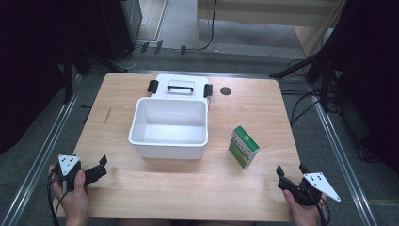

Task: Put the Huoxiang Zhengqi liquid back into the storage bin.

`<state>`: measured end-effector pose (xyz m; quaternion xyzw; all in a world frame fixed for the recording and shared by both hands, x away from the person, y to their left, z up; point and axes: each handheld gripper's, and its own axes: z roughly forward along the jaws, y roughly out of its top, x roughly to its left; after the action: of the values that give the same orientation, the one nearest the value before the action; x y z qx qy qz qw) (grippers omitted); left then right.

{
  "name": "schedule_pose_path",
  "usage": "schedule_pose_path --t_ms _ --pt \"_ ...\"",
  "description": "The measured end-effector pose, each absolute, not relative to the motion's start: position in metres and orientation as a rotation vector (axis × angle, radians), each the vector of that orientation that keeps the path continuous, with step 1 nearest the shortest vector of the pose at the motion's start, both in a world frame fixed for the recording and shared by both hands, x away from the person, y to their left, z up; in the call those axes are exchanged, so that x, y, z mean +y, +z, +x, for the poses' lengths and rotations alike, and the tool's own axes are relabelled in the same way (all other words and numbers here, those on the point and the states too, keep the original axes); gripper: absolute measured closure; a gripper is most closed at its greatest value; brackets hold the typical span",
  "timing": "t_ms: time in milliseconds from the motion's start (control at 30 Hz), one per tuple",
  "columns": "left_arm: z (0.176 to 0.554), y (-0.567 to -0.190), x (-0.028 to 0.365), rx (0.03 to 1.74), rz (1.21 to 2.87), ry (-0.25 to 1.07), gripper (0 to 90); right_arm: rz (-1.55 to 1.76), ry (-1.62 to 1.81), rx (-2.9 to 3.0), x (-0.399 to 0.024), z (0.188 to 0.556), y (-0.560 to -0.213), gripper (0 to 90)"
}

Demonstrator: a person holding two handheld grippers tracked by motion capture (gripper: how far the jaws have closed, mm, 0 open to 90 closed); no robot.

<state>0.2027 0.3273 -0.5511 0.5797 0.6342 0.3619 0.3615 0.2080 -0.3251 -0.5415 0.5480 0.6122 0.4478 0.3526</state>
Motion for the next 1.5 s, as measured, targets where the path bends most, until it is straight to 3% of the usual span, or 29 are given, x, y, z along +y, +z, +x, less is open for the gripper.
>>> schedule_pose_path --t_ms 567,800,867,1233,1500 --pt "0.201 -0.551 0.328 1.634 1.472 0.929 0.0 1.389 0.983 1.777 -0.321 0.214 -0.533 25.2" --pt "0.2 -0.551 0.327 1.636 1.477 0.948 0.0 1.431 0.841 1.956 -0.317 0.227 -0.499 26.1" --pt "0.2 -0.551 0.327 1.636 1.476 0.947 0.0 1.389 0.795 2.041 -0.311 0.231 -0.49 30.0" --pt "0.201 -0.551 0.331 1.639 1.457 0.909 0.0 1.261 0.316 2.465 -0.259 0.256 -0.466 22.2" --pt "0.2 -0.551 0.33 1.631 1.466 0.908 0.0 1.239 0.274 2.58 -0.236 0.268 -0.445 22.9"
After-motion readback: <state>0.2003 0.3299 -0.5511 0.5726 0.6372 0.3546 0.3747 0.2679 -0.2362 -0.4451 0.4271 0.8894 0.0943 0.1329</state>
